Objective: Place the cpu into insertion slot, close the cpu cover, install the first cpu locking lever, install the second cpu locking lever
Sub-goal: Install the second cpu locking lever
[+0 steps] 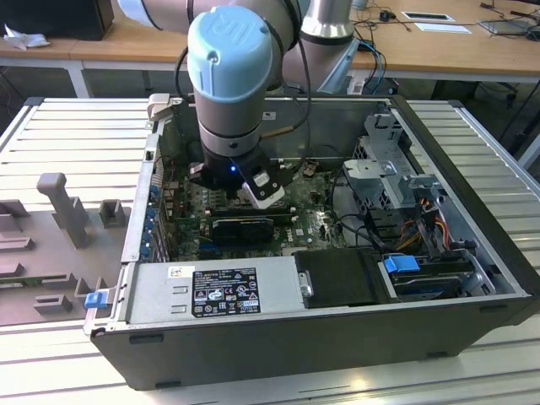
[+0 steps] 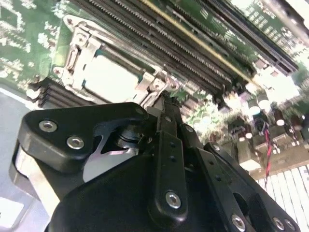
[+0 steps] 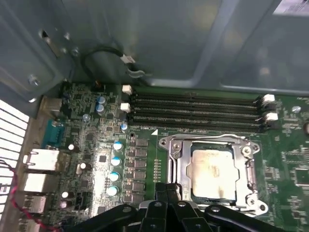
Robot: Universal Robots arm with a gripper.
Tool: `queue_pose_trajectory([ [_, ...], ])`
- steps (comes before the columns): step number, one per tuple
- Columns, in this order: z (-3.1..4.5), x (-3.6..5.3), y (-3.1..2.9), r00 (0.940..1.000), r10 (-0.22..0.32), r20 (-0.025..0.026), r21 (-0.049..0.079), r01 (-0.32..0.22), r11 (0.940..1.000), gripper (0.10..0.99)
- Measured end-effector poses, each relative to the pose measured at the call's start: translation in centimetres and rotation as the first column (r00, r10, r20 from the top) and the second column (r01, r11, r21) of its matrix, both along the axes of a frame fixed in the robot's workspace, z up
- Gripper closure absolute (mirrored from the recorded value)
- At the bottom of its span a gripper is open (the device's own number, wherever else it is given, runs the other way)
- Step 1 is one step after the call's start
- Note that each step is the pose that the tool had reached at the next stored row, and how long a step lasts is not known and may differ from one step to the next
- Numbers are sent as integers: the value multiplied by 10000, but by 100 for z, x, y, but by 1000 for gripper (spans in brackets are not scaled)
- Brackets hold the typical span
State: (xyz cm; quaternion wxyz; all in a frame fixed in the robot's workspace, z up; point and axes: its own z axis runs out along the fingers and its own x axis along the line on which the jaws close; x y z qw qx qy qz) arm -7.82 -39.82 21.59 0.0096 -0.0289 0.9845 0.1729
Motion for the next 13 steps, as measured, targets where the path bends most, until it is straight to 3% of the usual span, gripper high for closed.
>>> queue_pose_trajectory([
  [4,203,0,0,10000,-1,0,0,1,10000,980],
  [9,332,1,0,10000,-1,-12,-6,1,10000,980],
  [11,420,1,0,10000,-1,-12,-4,1,10000,980],
  [13,428,1,0,10000,0,-11,-3,0,10000,980],
])
